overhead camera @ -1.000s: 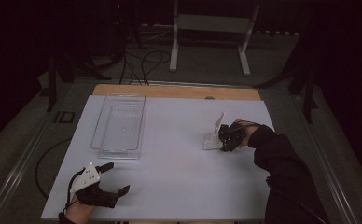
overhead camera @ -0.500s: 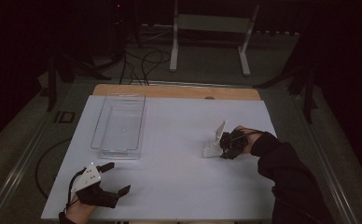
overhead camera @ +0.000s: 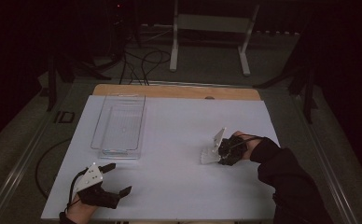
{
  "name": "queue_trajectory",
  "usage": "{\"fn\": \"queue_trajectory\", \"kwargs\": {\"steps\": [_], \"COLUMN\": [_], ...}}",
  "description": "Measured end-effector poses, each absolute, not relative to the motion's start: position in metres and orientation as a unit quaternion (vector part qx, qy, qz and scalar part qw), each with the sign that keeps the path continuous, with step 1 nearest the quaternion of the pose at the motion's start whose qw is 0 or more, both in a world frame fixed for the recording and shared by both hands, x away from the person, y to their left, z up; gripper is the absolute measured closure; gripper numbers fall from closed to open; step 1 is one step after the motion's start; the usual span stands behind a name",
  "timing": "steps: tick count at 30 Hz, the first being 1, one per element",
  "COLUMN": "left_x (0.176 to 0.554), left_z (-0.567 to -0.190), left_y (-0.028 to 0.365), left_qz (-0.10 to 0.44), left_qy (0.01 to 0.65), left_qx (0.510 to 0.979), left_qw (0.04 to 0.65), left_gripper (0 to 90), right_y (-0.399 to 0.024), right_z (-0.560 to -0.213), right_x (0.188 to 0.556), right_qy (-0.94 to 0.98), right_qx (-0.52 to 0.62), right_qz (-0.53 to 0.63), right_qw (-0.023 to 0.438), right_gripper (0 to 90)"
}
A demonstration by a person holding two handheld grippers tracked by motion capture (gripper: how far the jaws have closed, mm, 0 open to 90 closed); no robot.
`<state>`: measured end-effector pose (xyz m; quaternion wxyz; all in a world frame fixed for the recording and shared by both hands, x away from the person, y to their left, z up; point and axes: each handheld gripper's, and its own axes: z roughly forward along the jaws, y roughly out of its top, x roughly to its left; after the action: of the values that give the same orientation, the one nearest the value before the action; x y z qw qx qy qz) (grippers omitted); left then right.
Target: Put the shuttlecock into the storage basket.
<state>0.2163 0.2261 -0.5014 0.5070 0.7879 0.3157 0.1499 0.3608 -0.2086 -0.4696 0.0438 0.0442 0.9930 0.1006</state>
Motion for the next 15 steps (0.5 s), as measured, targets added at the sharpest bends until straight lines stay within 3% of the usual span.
{"fn": "queue_trajectory", "kwargs": {"steps": [15], "left_x": [0.225], "left_z": [-0.491], "left_y": [0.226], "left_qz": [0.143], "left_qy": [0.324], "left_qx": [0.815], "left_qw": [0.46], "left_gripper": [0.2], "right_y": [-0.207], "right_z": [-0.459], "right_x": [0.349], "right_qy": [0.992], "right_qx": [0.026], "right_qz": [0.112], "right_qw": [0.058], "right_gripper": [65.5]}}
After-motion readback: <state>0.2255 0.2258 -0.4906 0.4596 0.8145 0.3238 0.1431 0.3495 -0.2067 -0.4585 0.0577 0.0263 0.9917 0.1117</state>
